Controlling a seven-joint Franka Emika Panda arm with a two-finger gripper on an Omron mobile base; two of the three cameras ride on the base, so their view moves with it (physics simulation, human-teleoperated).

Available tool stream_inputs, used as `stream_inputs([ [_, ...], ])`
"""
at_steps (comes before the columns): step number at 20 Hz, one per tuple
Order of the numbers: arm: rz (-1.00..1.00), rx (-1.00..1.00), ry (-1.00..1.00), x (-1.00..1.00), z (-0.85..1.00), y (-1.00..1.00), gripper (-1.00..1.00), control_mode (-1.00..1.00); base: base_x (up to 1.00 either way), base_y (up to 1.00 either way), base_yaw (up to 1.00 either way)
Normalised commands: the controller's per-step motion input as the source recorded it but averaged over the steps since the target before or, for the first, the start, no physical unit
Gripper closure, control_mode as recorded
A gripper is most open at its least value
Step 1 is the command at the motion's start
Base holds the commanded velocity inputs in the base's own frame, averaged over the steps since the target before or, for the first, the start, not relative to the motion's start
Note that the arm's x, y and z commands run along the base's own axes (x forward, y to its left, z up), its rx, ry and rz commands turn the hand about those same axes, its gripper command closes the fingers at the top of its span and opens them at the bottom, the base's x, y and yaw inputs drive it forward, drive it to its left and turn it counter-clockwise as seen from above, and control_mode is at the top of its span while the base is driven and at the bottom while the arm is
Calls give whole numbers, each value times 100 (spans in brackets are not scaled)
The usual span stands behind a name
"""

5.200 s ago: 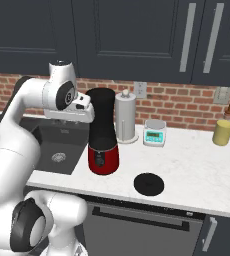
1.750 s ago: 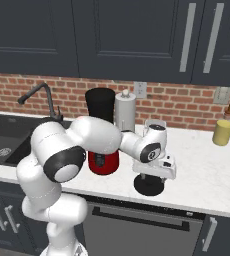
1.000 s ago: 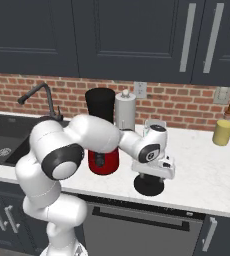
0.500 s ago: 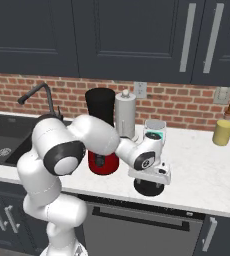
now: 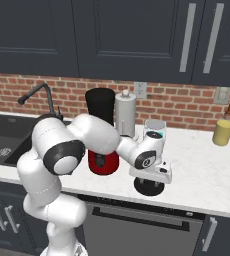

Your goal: Close the lid blender by securely placing the lid on top.

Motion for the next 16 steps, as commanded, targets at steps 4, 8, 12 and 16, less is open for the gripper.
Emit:
stream_inputs([
  [4, 0, 0, -2, 0, 20, 0, 100, -100, 0, 0, 0],
  [8, 0, 0, 0, -3, 57, 0, 100, -100, 0, 0, 0],
  [12, 0, 0, -4, -36, 100, 0, 100, -100, 0, 0, 0],
  [16, 0, 0, -14, -49, 100, 0, 100, -100, 0, 0, 0],
])
